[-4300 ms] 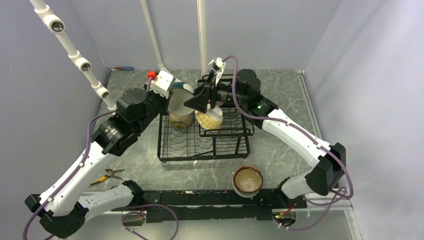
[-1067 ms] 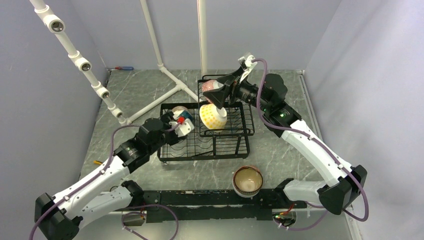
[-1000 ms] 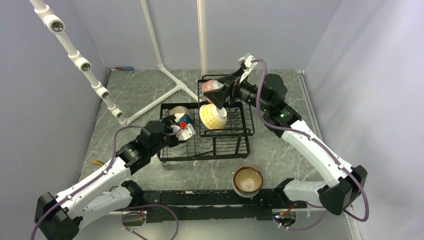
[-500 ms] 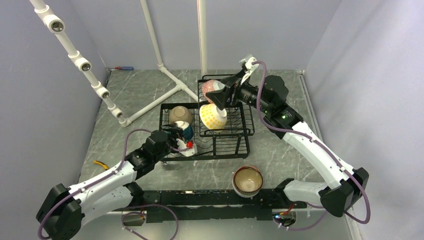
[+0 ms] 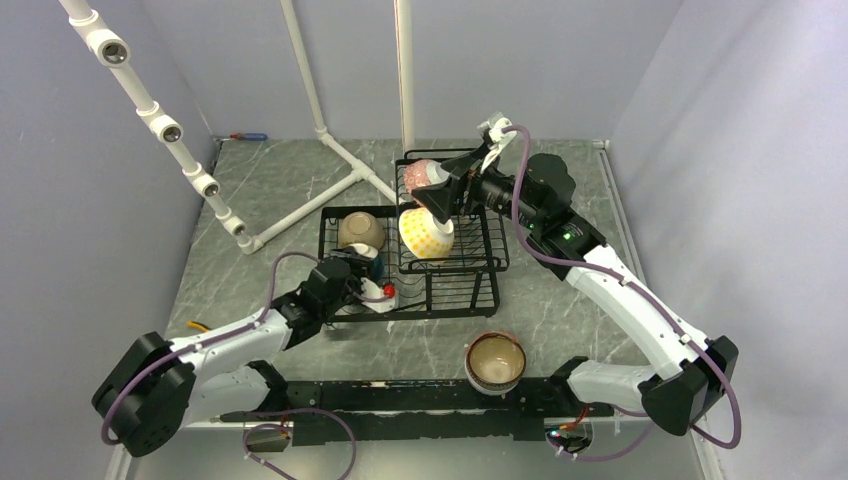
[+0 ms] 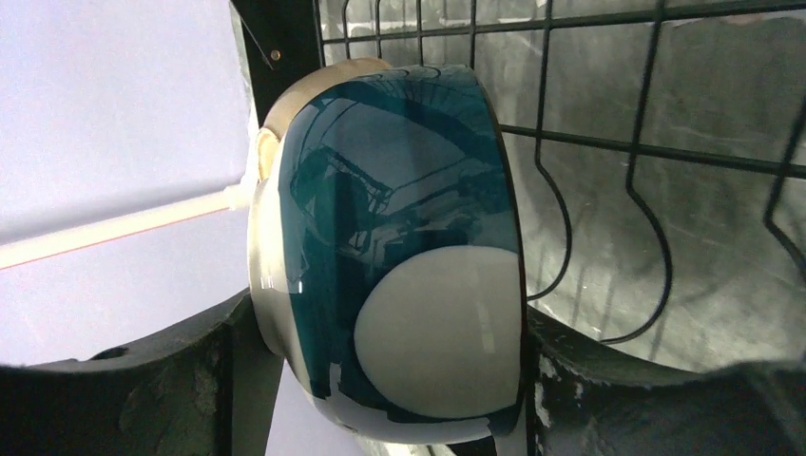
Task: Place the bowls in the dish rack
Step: Place the bowl in the dish rack.
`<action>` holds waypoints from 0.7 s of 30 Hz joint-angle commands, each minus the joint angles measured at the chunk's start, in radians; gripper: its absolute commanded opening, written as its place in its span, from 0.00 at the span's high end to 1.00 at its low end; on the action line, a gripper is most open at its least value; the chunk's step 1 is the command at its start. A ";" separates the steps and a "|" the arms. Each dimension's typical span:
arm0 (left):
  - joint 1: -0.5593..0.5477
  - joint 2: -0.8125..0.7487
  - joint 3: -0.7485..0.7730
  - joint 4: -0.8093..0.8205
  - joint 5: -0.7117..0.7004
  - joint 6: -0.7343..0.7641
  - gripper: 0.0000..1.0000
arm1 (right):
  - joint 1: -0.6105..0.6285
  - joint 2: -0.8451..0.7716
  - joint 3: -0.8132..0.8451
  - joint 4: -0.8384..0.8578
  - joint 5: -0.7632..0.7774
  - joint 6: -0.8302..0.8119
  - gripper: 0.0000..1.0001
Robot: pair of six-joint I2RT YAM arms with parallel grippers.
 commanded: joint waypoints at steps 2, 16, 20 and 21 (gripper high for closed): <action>0.006 0.061 0.102 0.187 -0.136 -0.030 0.97 | -0.004 -0.033 -0.005 0.026 0.011 -0.018 0.00; 0.014 0.132 0.156 0.099 -0.165 -0.092 0.97 | -0.005 -0.032 -0.006 0.025 0.009 -0.019 0.00; 0.015 0.110 0.147 0.082 -0.157 -0.093 0.97 | -0.007 -0.033 -0.009 0.026 0.009 -0.019 0.00; 0.015 0.105 0.145 0.082 -0.154 -0.096 0.97 | -0.008 -0.032 -0.010 0.026 0.008 -0.018 0.00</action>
